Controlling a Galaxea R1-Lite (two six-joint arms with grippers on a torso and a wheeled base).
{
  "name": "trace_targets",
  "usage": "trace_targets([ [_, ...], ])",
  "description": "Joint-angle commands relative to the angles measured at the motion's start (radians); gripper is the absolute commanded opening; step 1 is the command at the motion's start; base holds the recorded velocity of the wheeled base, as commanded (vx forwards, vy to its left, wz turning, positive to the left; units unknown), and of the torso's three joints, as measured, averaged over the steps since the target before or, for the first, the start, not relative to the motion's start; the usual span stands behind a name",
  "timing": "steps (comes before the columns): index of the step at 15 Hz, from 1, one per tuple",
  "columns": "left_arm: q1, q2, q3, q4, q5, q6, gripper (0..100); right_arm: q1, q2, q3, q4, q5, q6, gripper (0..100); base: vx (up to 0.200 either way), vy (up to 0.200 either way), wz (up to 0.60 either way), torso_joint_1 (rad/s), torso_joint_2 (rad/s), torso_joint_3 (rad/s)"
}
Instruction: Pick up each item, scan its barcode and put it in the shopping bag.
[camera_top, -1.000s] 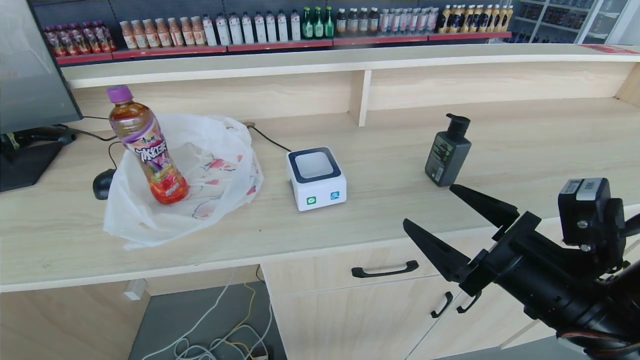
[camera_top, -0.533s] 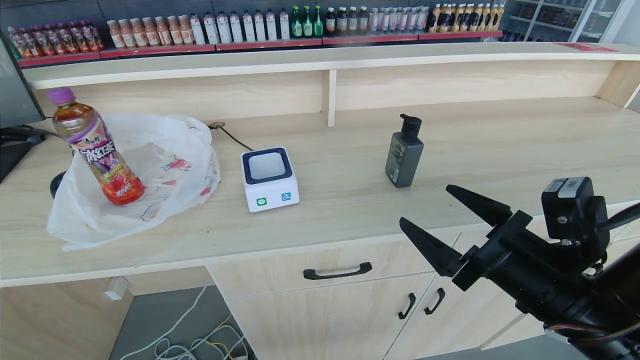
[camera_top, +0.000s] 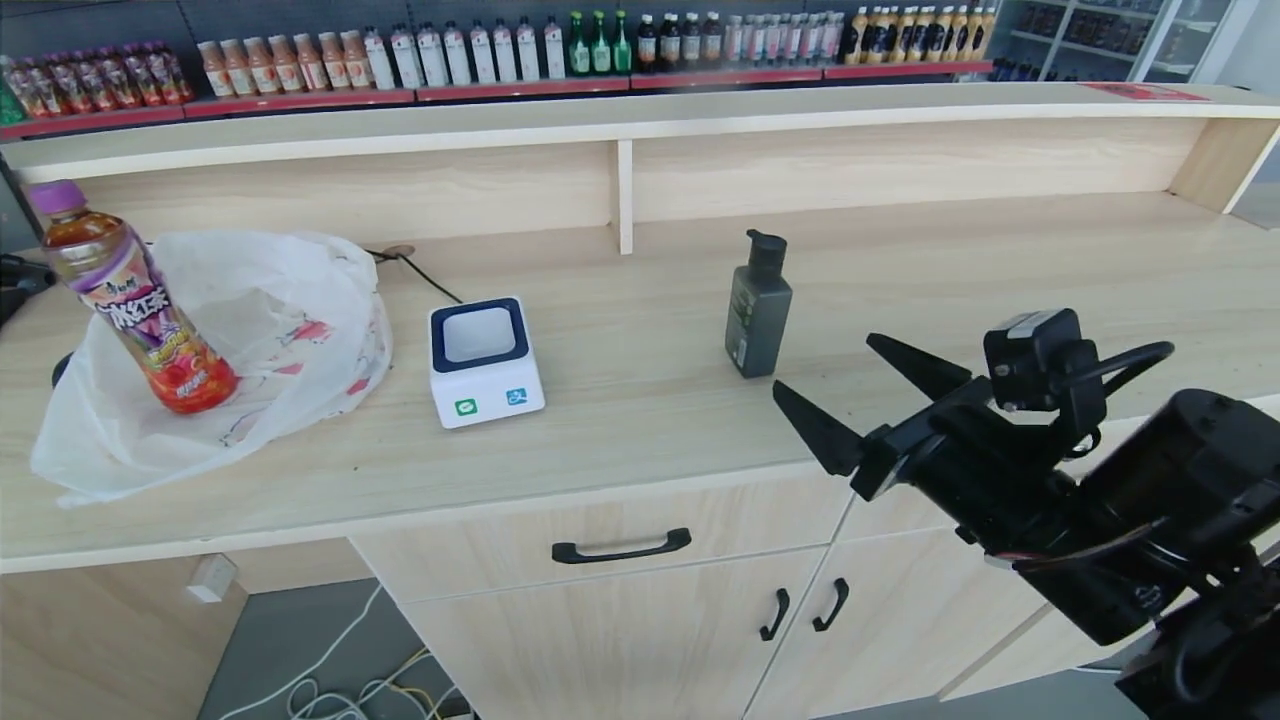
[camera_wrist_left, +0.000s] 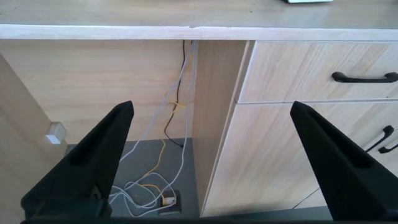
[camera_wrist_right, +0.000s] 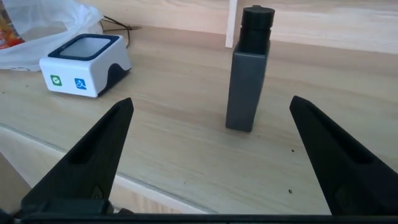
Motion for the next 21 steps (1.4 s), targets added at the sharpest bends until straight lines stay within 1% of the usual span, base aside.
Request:
trace_targets([
  [1,0.001,0.000,0.000,0.000,0.000,0.000,100,-0.005,0.066,-0.067,-0.001,-0.013,-0.001,100,0.000,0.000,0.00,0.000,0.00,0.000],
  [2,0.001,0.000,0.000,0.000,0.000,0.000,100,-0.003,0.089,-0.105,-0.001,-0.040,-0.001,100,0.000,0.000,0.00,0.000,0.00,0.000],
  [4,0.001,0.000,0.000,0.000,0.000,0.000,100,-0.011,0.135,-0.178,-0.001,-0.043,0.006,100,0.000,0.000,0.00,0.000,0.00,0.000],
  [6,0.001,0.000,0.000,0.000,0.000,0.000,100,-0.055,0.167,-0.196,-0.001,-0.043,0.007,100,0.000,0.000,0.00,0.000,0.00,0.000],
  [7,0.001,0.000,0.000,0.000,0.000,0.000,100,-0.063,0.189,-0.208,-0.001,-0.042,0.007,100,0.000,0.000,0.00,0.000,0.00,0.000],
  [9,0.001,0.000,0.000,0.000,0.000,0.000,100,-0.037,0.224,-0.282,0.018,-0.045,0.006,100,0.000,0.000,0.00,0.000,0.00,0.000],
  [11,0.001,0.000,0.000,0.000,0.000,0.000,100,-0.022,0.245,-0.319,0.059,-0.051,0.004,100,0.000,0.000,0.00,0.000,0.00,0.000],
  [14,0.001,0.000,0.000,0.000,0.000,0.000,100,-0.022,0.290,-0.349,0.061,-0.054,0.002,100,0.000,0.000,0.00,0.000,0.00,0.000],
  [17,0.001,0.000,0.000,0.000,0.000,0.000,100,-0.020,0.350,-0.428,0.062,-0.053,0.004,100,0.000,0.000,0.00,0.000,0.00,0.000],
  [21,0.001,0.000,0.000,0.000,0.000,0.000,100,-0.029,0.377,-0.466,0.061,-0.056,0.004,100,0.000,0.000,0.00,0.000,0.00,0.000],
])
